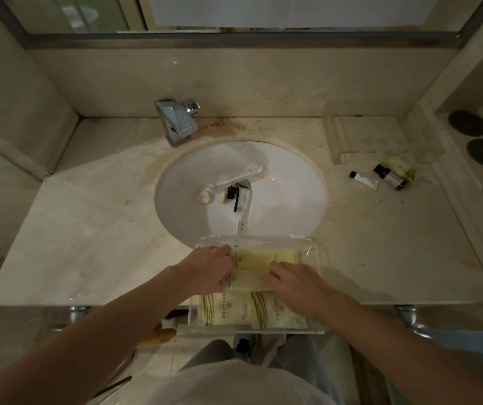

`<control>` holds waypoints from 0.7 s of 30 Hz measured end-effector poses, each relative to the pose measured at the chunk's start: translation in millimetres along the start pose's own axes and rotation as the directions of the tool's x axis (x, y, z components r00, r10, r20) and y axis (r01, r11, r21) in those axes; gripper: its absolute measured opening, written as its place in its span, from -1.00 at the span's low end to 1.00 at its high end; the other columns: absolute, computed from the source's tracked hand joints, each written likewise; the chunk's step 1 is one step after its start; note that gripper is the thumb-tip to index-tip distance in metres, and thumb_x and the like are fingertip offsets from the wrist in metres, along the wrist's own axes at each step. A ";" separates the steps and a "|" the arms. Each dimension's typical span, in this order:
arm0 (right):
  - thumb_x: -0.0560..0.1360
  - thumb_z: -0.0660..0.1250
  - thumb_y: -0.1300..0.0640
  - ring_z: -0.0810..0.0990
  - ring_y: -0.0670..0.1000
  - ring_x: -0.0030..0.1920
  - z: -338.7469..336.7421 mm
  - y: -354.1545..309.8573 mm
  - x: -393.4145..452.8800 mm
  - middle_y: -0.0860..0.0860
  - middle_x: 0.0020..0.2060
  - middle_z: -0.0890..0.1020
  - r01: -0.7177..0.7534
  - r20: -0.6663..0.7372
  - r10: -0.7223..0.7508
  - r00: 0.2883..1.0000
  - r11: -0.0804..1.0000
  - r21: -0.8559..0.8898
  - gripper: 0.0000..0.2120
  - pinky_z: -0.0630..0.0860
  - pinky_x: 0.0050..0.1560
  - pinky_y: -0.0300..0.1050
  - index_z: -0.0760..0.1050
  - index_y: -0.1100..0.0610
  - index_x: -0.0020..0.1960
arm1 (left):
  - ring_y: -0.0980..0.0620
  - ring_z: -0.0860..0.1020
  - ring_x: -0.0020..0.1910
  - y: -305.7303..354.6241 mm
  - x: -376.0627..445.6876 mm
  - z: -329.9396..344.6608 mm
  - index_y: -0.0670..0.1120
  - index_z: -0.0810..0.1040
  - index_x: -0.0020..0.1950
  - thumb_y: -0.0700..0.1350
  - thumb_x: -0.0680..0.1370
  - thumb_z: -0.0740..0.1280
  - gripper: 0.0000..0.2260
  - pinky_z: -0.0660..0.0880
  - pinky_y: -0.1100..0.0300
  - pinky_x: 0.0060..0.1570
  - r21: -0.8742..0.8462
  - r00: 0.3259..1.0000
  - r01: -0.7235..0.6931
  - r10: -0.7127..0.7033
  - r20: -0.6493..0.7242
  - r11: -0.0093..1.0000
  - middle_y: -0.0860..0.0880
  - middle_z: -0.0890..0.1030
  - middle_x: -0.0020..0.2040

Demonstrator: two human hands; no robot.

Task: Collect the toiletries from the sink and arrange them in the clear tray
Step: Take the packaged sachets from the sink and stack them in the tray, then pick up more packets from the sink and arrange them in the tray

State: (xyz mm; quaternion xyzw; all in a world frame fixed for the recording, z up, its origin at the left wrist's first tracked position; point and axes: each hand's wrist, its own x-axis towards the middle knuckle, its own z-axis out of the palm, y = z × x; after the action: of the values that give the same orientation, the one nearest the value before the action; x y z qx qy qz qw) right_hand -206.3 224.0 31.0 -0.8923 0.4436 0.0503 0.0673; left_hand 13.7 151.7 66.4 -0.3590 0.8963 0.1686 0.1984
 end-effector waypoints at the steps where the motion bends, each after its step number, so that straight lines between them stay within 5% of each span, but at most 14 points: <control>1: 0.20 0.45 0.29 0.49 -0.01 -0.36 2.4 -0.8 0.4 0.03 -0.24 0.52 0.003 0.002 -0.003 1.000 1.000 0.016 -0.67 0.44 -0.54 -0.15 0.51 0.12 -0.06 | 0.03 0.49 -0.10 -0.8 1.1 0.6 -0.08 0.58 0.00 -0.04 0.46 0.39 -0.83 0.53 0.16 -0.08 -0.004 1.000 0.004 -0.004 0.021 1.000 0.00 0.47 0.00; 4: 0.24 0.45 0.27 0.49 -0.01 -0.33 -0.3 -2.1 1.7 0.03 -0.22 0.50 -0.019 0.009 0.019 1.000 0.996 0.085 -0.68 0.43 -0.55 -0.13 0.48 0.11 -0.05 | 0.05 0.47 -0.13 -2.4 5.5 3.4 -0.10 0.58 -0.04 -0.04 0.46 0.41 -0.83 0.44 0.23 -0.14 -0.027 0.996 0.022 -0.019 0.082 0.999 0.00 0.48 -0.01; 8: 0.43 0.29 -0.01 0.55 0.01 -0.25 -12.9 2.1 7.5 0.02 -0.15 0.53 -0.047 -0.039 0.055 0.998 0.981 0.190 -0.78 0.52 -0.42 -0.05 0.50 0.10 -0.01 | 0.04 0.47 -0.13 -1.8 10.3 -6.6 -0.07 0.54 -0.12 0.10 0.41 0.43 -0.74 0.43 0.23 -0.14 -0.065 0.993 0.053 -0.046 0.105 0.997 0.05 0.46 -0.09; 11: 0.51 0.17 -0.03 0.57 0.02 -0.17 -30.1 8.5 19.6 -0.01 -0.07 0.56 -0.198 -0.137 0.265 0.954 0.907 0.372 -0.73 0.55 -0.21 -0.01 0.51 0.08 0.09 | 0.03 0.48 -0.14 -2.7 15.5 -25.6 -0.02 0.48 -0.21 0.08 0.47 0.35 -0.80 0.39 0.21 -0.17 -0.258 0.985 0.129 -0.155 -0.082 0.957 0.04 0.47 -0.12; 15: 0.53 0.25 0.10 0.54 -0.02 -0.21 -53.8 29.1 45.8 -0.05 -0.15 0.57 -0.357 -0.130 0.531 0.837 0.712 0.605 -0.84 0.51 -0.16 -0.07 0.48 0.07 0.10 | 0.02 0.51 -0.17 -16.7 34.4 -49.7 -0.04 0.50 -0.20 -0.03 0.51 0.35 -0.86 0.40 0.19 -0.15 -0.517 0.865 0.196 -0.395 -0.309 0.833 0.02 0.51 -0.16; 21: 0.51 0.25 0.09 0.59 0.07 -0.21 -60.3 72.7 94.4 0.03 -0.25 0.61 -0.522 0.138 0.645 0.752 0.453 0.723 -0.75 0.58 -0.09 0.06 0.41 0.05 0.19 | -0.05 0.55 -0.08 -42.6 87.0 -53.9 -0.08 0.51 -0.11 -0.14 0.48 0.37 -0.94 0.47 0.13 -0.08 -0.775 0.802 0.335 -0.594 -0.064 0.536 -0.05 0.58 -0.10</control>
State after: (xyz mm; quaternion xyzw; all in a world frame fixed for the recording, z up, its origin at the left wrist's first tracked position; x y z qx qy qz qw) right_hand -205.8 96.5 70.9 -0.5824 0.7082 -0.1787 0.3568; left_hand -26.4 48.4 64.7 -0.6574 0.6399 0.3914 -0.0721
